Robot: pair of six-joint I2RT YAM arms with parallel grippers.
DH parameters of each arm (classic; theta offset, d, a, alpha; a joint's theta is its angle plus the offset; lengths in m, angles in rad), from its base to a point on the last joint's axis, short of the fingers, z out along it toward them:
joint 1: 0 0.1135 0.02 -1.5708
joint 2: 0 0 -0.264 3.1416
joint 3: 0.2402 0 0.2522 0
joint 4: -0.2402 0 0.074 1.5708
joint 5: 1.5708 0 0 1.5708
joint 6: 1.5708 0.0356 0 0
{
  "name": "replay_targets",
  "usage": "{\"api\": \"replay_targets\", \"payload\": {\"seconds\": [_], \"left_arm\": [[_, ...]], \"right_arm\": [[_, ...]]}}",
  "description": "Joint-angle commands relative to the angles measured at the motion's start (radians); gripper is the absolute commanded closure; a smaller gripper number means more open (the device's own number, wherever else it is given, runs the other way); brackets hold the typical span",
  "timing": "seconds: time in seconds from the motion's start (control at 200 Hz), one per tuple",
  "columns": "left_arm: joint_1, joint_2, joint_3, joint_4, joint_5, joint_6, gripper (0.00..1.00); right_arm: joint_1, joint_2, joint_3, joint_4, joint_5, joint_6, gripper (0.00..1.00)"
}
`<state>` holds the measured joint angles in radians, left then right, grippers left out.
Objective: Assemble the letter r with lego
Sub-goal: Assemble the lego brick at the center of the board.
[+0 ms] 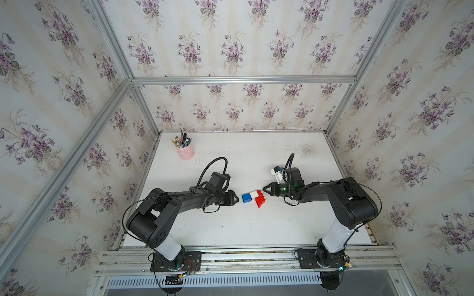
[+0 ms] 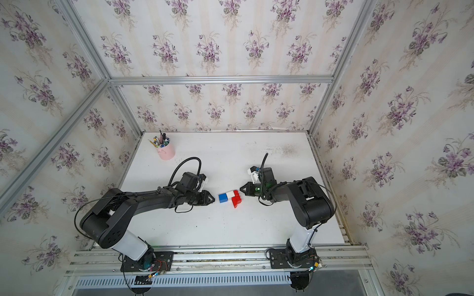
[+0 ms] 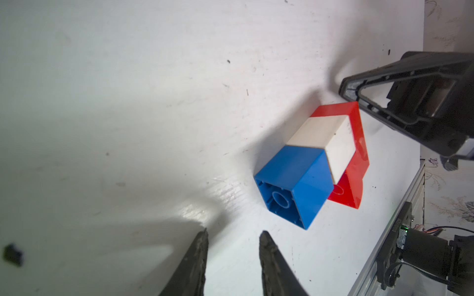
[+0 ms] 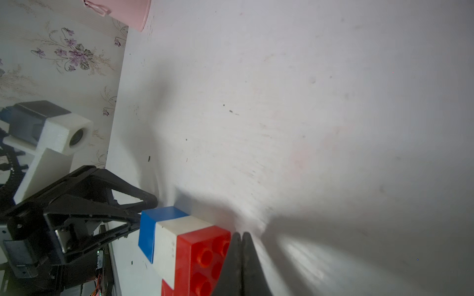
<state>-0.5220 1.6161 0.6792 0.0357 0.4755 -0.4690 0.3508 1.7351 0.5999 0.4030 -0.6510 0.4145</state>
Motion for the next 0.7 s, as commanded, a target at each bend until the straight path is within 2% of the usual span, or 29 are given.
{"api": "replay_targets", "payload": {"seconds": [0.0,0.165,0.41,0.694], "left_arm": [[-0.001,0.012,0.013,0.026,0.023,0.000,0.75],[-0.007,0.032,0.038,0.033,0.033,0.004,0.84],[-0.025,0.061,0.065,0.043,0.049,-0.003,0.92],[-0.048,0.089,0.080,0.068,0.059,-0.020,0.96]], "right_arm": [[0.000,-0.041,-0.020,-0.003,-0.012,-0.013,1.00],[0.002,-0.078,-0.034,-0.019,0.008,-0.024,0.95],[0.019,-0.052,-0.014,-0.024,-0.017,-0.027,0.98],[0.050,-0.042,-0.014,-0.033,-0.007,-0.028,1.00]]}}
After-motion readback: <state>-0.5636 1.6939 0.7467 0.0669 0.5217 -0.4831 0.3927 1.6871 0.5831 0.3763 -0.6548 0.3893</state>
